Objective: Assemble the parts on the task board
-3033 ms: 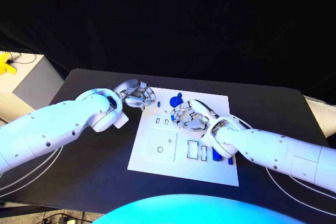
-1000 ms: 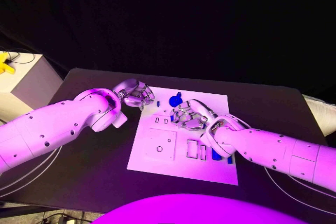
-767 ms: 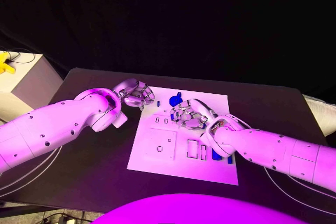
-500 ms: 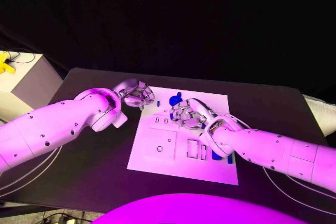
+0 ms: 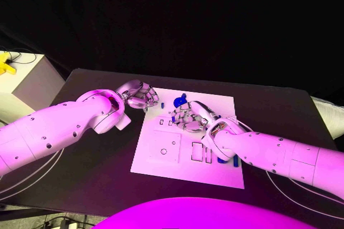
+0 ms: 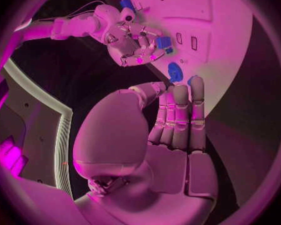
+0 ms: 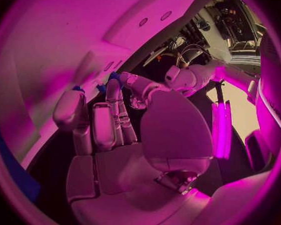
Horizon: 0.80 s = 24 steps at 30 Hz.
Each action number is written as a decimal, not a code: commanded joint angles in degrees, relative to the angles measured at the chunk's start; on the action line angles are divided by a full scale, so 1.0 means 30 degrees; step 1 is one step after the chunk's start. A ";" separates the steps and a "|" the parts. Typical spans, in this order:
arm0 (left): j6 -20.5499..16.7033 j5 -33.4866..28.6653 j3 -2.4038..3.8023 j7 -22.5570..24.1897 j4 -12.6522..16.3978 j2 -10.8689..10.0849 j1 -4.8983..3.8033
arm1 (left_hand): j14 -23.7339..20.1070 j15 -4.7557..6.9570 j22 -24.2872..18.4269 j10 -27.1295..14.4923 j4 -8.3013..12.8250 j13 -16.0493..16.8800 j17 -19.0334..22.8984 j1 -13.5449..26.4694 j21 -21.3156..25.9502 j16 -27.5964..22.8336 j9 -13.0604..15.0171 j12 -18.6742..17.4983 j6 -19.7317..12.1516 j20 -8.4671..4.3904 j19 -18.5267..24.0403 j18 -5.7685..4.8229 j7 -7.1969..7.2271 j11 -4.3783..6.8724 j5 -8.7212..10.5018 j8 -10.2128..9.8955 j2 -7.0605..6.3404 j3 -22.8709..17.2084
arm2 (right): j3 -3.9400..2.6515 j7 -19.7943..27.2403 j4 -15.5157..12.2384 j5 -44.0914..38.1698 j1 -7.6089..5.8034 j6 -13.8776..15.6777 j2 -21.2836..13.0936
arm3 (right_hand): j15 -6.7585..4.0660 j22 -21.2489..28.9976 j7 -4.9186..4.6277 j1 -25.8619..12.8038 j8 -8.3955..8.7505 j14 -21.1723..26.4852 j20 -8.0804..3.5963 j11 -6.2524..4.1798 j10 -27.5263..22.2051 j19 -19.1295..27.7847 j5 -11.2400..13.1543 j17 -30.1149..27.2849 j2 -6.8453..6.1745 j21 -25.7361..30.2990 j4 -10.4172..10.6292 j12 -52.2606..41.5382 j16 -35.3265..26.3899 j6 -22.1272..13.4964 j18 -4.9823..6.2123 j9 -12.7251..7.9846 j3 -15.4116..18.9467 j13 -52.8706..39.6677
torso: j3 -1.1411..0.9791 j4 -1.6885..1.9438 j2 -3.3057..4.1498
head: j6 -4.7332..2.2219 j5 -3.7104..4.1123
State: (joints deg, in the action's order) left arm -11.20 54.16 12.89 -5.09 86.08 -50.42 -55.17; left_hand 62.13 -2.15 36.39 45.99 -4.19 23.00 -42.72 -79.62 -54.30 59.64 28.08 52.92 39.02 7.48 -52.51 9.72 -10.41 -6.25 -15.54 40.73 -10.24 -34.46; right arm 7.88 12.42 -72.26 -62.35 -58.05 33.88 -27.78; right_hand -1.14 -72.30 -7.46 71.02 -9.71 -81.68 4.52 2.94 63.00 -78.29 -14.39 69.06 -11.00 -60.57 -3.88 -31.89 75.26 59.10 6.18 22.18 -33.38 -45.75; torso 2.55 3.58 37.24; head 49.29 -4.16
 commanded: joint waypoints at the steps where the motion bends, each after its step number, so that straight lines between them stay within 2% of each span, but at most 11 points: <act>1: 0.0286 -0.0115 0.0015 0.0072 0.0033 0.0035 -0.0002 | -0.0165 -0.0031 -0.0006 -0.0069 0.0022 -0.0013 0.0018 -0.0101 0.0058 -0.0082 -0.0017 0.0100 -0.0104 0.0076 0.0114 0.0272 -0.0174 -0.0035 -0.0074 0.0064 0.0054 0.0037 | 0.0002 -0.0479 0.0028 -0.0662 0.0020 -0.0434 0.0023 | -0.0052 -0.0016 0.0018 -0.0187 -0.0104 -0.0142 0.0040 -0.0058 -0.0246 -0.0134 0.0108 0.0021 0.0040 -0.0081 -0.0010 -0.0063 0.0107 0.0018 -0.0121 0.0013 -0.0102 -0.0017 | 0.0002 -0.0017 -0.0004 | 0.0027 -0.0018; 9: 0.0328 -0.0118 0.0015 0.0059 0.0033 0.0039 -0.0002 | -0.0165 -0.0031 -0.0006 -0.0069 0.0022 -0.0013 0.0018 -0.0101 0.0058 -0.0082 -0.0017 0.0100 -0.0104 0.0076 0.0114 0.0272 -0.0174 -0.0035 -0.0074 0.0064 0.0054 0.0037 | 0.0007 -0.1030 0.0047 -0.1234 0.0034 -0.0383 -0.0027 | -0.0049 -0.0017 0.0016 -0.0222 -0.0114 -0.0148 0.0042 -0.0052 -0.0273 -0.0129 0.0116 0.0039 0.0020 -0.0064 0.0005 -0.0152 0.0134 0.0023 -0.0118 0.0014 -0.0089 -0.0074 | -0.0014 -0.0022 -0.0005 | 0.0062 -0.0025; 24: 0.0353 -0.0119 0.0015 0.0031 0.0017 0.0058 -0.0002 | -0.0188 -0.0038 0.0000 -0.0099 0.0018 -0.0062 0.0059 -0.0132 0.0051 -0.0071 -0.0055 0.0139 -0.0126 0.0082 0.0133 0.0272 -0.0183 -0.0043 -0.0078 0.0079 0.0074 0.0059 | 0.0009 -0.1128 -0.0026 -0.1451 0.0048 -0.1069 -0.0014 | -0.0034 0.0094 0.0013 -0.0239 -0.0142 -0.0080 0.0050 -0.0044 -0.0451 -0.0030 0.0149 -0.0068 -0.0012 0.0162 0.0002 -0.0174 0.0075 0.0048 -0.0077 0.0020 -0.0113 -0.0094 | -0.0007 -0.0027 -0.0007 | 0.0096 -0.0033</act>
State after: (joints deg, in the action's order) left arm -10.91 54.15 12.89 -5.20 86.07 -50.37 -55.17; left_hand 61.92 -2.36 36.39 45.99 -4.19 22.86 -42.59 -79.62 -54.30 59.64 27.96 53.20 39.02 7.69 -52.30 9.72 -10.41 -6.25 -15.54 40.73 -10.24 -34.46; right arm 7.87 9.22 -72.23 -65.78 -57.98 32.10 -27.84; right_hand -1.34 -72.02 -7.35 71.03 -9.96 -81.88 4.52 2.92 62.18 -78.29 -14.18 68.86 -11.01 -60.21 -3.87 -32.24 75.46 58.96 6.18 22.18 -33.37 -45.97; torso 2.51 3.49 37.22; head 49.56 -4.27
